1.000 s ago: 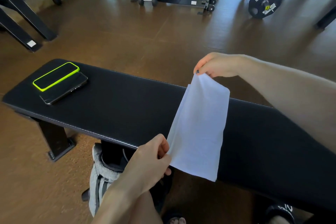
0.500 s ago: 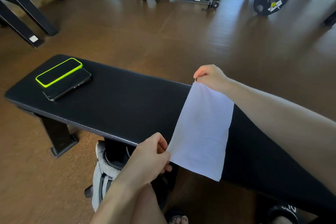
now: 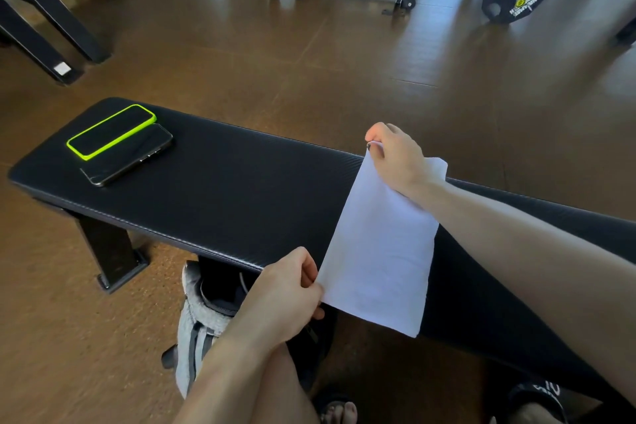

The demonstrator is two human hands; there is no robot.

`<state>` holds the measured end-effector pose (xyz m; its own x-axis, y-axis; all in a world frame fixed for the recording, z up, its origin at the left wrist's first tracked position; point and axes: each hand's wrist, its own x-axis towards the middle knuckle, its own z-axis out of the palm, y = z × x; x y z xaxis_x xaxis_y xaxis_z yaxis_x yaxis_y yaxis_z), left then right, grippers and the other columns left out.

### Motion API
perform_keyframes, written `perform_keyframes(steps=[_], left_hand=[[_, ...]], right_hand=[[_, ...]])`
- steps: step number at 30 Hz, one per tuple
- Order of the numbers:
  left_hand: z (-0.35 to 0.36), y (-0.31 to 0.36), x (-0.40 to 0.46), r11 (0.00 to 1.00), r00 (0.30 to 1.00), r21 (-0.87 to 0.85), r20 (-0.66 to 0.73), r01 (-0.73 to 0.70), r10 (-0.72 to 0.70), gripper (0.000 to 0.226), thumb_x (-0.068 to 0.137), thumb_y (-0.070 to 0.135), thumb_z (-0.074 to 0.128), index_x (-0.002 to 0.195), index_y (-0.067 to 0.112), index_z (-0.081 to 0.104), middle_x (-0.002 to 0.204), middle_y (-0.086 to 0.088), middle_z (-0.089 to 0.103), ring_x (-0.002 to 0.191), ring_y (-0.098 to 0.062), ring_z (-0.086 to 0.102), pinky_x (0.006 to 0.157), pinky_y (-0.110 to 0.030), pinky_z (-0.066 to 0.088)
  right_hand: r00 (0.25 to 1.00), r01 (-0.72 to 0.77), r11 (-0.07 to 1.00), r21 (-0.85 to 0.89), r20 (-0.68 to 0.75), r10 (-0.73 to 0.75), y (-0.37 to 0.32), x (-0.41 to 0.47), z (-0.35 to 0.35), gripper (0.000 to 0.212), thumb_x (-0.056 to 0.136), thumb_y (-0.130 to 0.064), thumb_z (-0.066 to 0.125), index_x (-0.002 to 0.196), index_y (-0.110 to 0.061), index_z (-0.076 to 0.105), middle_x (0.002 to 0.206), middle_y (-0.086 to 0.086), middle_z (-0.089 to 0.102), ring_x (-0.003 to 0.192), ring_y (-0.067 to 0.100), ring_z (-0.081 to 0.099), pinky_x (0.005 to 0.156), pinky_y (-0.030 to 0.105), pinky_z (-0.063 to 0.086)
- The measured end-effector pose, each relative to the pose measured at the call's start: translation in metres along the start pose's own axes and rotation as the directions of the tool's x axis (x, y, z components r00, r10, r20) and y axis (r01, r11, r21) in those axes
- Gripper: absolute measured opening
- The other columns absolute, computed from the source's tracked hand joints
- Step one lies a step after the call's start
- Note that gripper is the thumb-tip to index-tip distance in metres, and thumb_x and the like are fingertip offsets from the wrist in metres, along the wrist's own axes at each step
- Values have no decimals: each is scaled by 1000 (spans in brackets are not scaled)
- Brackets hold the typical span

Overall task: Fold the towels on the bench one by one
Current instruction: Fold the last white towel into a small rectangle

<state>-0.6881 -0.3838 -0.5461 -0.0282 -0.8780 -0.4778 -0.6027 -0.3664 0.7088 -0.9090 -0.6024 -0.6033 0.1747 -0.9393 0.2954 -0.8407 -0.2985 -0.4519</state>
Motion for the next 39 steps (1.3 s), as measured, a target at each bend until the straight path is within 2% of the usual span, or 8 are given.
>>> perform_keyframes(steps=[11,16,19,21,23,25,29,39], left_hand=[[3,-1,3,996,999,89,-39,4,0,5,87,16,56,88,20,54,75,0,73,65,-9,73,73,-49,62],[6,3,0,947,991,322,-122,-5,46,11,81,34,54,85,28,45,73,2,68,69,-16,66,66,-43,57],[9,9,-8,894,941,434,-248,-107,232,24,85,29,60,98,29,39,89,7,56,77,-15,58,65,-36,50],[13,18,-7,836,822,476,-336,-273,460,37,88,23,63,118,28,41,105,7,51,88,-16,58,69,-32,53],[19,29,9,738,764,571,-273,-360,584,51,95,24,56,143,25,37,136,2,47,120,-18,53,90,-30,52],[26,42,37,659,816,667,-130,-349,563,62,104,29,42,160,22,17,166,-5,20,151,-20,24,120,-33,30],[39,44,74,640,918,702,53,-314,392,63,107,29,22,162,19,-7,170,-2,-15,156,-15,-11,127,-33,-4],[47,32,77,694,929,658,27,-294,369,64,106,34,17,161,22,-14,169,5,-17,154,-10,-18,125,-30,-13]], right_hand=[[995,-16,976,-218,97,38,-1,8,7,24,105,-27,35,94,-14,52,88,2,60,84,31,56,62,37,42],[994,-87,949,-303,36,103,-9,3,-4,34,108,-33,32,117,-14,58,103,10,63,97,37,57,87,42,37],[998,-9,980,-199,-56,-3,-27,-19,-23,34,107,-27,34,129,-13,57,114,10,66,109,35,57,102,42,35],[995,93,975,-201,-18,-99,-37,-47,-36,39,105,-26,35,136,-11,54,126,8,63,121,32,54,109,43,33],[985,159,964,-215,96,-141,-46,-76,-43,46,106,-29,33,146,-11,46,142,8,55,134,29,46,113,42,29],[964,166,954,-249,244,-104,-50,-94,-42,50,108,-32,30,155,-14,33,156,6,40,145,26,33,118,39,20],[932,116,939,-324,363,10,-37,-102,-32,58,106,-40,18,160,-19,18,167,-2,17,154,21,10,122,37,5],[896,-103,894,-437,350,274,14,-53,-58,59,106,-46,15,160,-22,12,166,7,17,154,25,11,125,42,6]])
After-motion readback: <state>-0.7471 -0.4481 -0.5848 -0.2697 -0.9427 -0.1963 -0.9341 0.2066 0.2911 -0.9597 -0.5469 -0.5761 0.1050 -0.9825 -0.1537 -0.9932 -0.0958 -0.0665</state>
